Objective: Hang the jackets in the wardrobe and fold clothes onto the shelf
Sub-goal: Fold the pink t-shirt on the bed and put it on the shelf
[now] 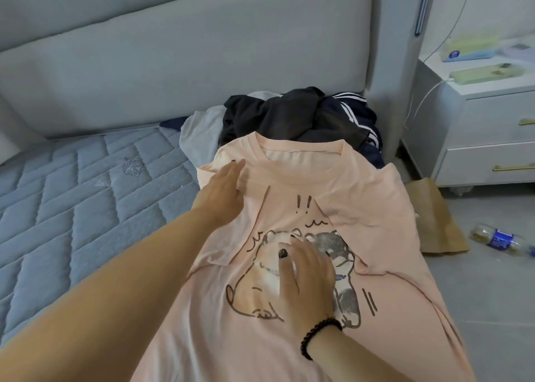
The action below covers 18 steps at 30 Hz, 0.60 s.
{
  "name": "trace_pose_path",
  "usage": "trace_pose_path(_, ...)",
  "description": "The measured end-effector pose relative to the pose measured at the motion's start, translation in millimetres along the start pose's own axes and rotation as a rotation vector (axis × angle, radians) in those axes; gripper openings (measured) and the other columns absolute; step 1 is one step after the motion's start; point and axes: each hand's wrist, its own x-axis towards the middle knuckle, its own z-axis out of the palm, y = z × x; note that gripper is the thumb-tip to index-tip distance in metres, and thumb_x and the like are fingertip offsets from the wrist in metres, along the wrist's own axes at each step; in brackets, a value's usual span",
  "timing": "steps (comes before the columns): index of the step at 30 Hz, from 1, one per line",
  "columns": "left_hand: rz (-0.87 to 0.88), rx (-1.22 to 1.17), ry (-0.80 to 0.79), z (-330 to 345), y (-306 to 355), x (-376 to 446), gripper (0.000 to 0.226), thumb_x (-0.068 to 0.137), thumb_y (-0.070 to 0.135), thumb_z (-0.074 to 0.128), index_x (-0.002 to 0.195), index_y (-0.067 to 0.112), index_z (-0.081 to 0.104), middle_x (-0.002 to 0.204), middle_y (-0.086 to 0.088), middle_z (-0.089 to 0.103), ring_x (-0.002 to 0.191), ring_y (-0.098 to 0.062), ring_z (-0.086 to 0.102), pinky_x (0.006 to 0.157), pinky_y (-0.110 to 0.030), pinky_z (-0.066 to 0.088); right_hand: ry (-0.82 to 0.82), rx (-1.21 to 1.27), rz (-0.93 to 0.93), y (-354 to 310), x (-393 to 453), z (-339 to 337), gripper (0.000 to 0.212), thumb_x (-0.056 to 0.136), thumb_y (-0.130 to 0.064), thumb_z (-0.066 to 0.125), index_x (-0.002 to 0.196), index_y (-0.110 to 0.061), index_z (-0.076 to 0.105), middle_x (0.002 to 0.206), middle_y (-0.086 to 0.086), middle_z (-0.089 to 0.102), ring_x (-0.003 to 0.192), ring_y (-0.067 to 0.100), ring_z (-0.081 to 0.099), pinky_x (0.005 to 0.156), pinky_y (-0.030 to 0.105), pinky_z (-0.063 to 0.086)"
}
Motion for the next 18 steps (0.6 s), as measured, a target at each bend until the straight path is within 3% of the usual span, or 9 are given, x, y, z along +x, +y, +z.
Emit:
trace_pose_path(2,-0.033,0.019,0.082,-4.8,1.0,13.5,0.059,0.097,0.014,0.042,0.151,0.025,0.021,0.159,0.001,0.022,0.135,-0.028,0.040,0.100,-0.045,0.042,0.071,0.290,-0.019,0.0,16.5,-18.8,0.026,0.092,-0.026,0.040,0.110,-0.028,0.058,0.121,-0.025,0.048,0.121,-0.004,0.041,0.107,0.030,0.034)
trace_pose_path(3,-0.040,0.030,0.100,-7.0,1.2,20.4,0.059,0.097,0.015,0.044,0.151,0.023,0.021,0.159,0.001,0.020,0.132,-0.030,0.044,0.097,-0.045,0.043,0.120,0.307,-0.070,-0.5,31.6,-30.5,0.026,0.090,-0.013,0.044,0.107,-0.028,0.057,0.114,-0.026,0.046,0.113,-0.005,0.044,0.099,0.025,0.040)
trace_pose_path(5,-0.044,0.069,0.046,-10.7,1.5,32.6,0.069,0.095,0.020,0.052,0.152,0.021,0.014,0.160,0.000,0.011,0.131,-0.034,0.044,0.098,-0.047,0.043,0.173,0.228,-0.171,-1.1,71.7,-57.3,0.034,0.086,-0.002,0.044,0.108,-0.025,0.055,0.113,-0.018,0.046,0.110,0.001,0.046,0.089,0.015,0.038)
trace_pose_path(8,-0.034,0.161,-0.119,-5.2,4.1,42.3,0.089,0.088,0.024,0.060,0.153,0.022,-0.002,0.162,0.001,-0.007,0.129,-0.037,0.045,0.101,-0.049,0.044,0.223,0.021,-0.185,12.1,134.6,-92.4,0.042,0.082,0.003,0.044,0.120,-0.012,0.053,0.129,0.001,0.045,0.122,0.015,0.040,0.094,0.010,0.027)
trace_pose_path(11,-0.040,0.208,-0.135,3.6,5.1,52.1,0.098,0.086,0.023,0.060,0.153,0.023,-0.013,0.162,-0.002,-0.009,0.131,-0.036,0.045,0.102,-0.049,0.044,0.210,-0.180,-0.108,40.4,172.1,-117.8,0.044,0.082,0.000,0.047,0.125,-0.009,0.052,0.134,0.005,0.044,0.127,0.023,0.038,0.103,0.027,0.032)
trace_pose_path(14,-0.189,0.106,-0.104,2.4,4.5,62.2,0.093,0.090,0.024,0.057,0.153,0.018,-0.011,0.161,-0.009,0.010,0.123,-0.039,0.051,0.097,-0.046,0.046,0.043,-0.481,-0.168,55.4,194.5,-123.5,0.016,0.078,0.002,0.048,0.092,-0.005,0.052,0.107,0.009,0.050,0.116,0.035,0.041,0.094,0.044,0.041)
trace_pose_path(15,-0.222,0.092,-0.059,1.2,5.7,65.4,0.084,0.092,0.024,0.054,0.153,0.016,-0.003,0.157,-0.012,0.021,0.122,-0.041,0.049,0.092,-0.045,0.046,-0.016,-0.580,-0.161,58.9,199.7,-122.6,0.015,0.080,-0.001,0.050,0.092,-0.007,0.047,0.107,0.010,0.049,0.120,0.036,0.038,0.095,0.045,0.040)
trace_pose_path(18,-0.292,0.036,0.144,-3.8,7.2,65.6,0.048,0.098,0.023,0.039,0.142,0.011,0.026,0.137,-0.015,0.045,0.109,-0.041,0.054,0.077,-0.043,0.040,-0.157,-0.607,-0.021,69.1,213.4,-112.1,0.047,0.084,-0.009,0.056,0.125,-0.005,0.035,0.132,0.012,0.042,0.135,0.035,0.027,0.108,0.050,0.029)
